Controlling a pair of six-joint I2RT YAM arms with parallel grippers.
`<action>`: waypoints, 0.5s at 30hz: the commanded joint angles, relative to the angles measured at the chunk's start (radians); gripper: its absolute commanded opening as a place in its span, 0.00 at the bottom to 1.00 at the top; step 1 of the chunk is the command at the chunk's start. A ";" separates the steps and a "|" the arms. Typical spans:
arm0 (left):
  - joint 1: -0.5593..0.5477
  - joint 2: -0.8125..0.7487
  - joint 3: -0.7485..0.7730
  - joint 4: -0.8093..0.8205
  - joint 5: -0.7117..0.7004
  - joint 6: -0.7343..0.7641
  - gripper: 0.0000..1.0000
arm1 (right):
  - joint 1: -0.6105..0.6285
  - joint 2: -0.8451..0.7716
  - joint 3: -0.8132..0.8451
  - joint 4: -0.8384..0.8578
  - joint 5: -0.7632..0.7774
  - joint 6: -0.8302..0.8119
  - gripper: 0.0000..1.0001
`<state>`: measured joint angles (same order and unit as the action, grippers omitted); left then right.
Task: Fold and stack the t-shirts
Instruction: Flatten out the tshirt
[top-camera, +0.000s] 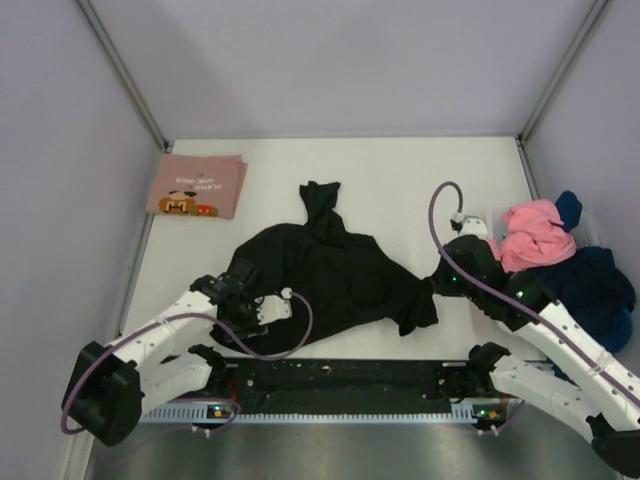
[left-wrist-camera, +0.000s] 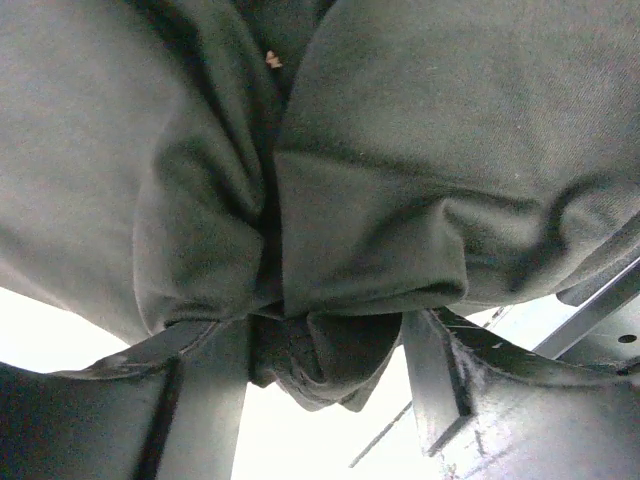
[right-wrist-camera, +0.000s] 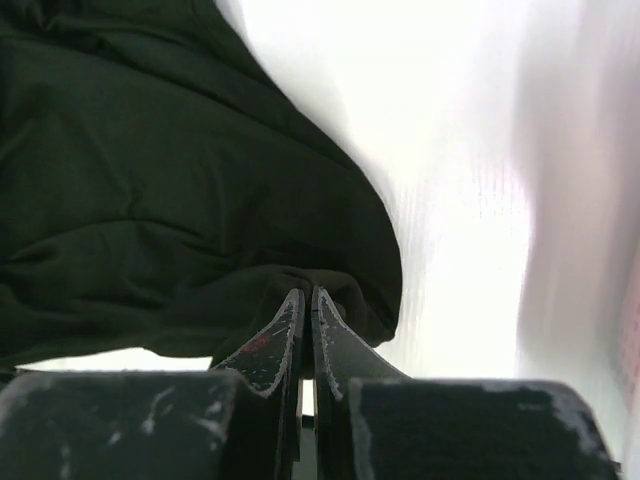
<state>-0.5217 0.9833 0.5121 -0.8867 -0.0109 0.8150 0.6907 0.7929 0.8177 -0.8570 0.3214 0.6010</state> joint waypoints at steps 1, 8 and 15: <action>-0.006 0.078 0.011 0.060 0.029 0.022 0.56 | -0.075 -0.052 0.043 -0.045 -0.035 -0.061 0.00; 0.002 0.002 0.080 0.072 -0.228 0.029 0.00 | -0.144 -0.024 0.223 -0.076 -0.012 -0.156 0.00; 0.011 -0.098 0.492 -0.153 -0.394 -0.014 0.00 | -0.163 -0.018 0.607 -0.166 0.022 -0.243 0.00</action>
<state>-0.5186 0.9527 0.7464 -0.9031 -0.2741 0.8341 0.5400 0.8104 1.2030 -0.9852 0.2966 0.4347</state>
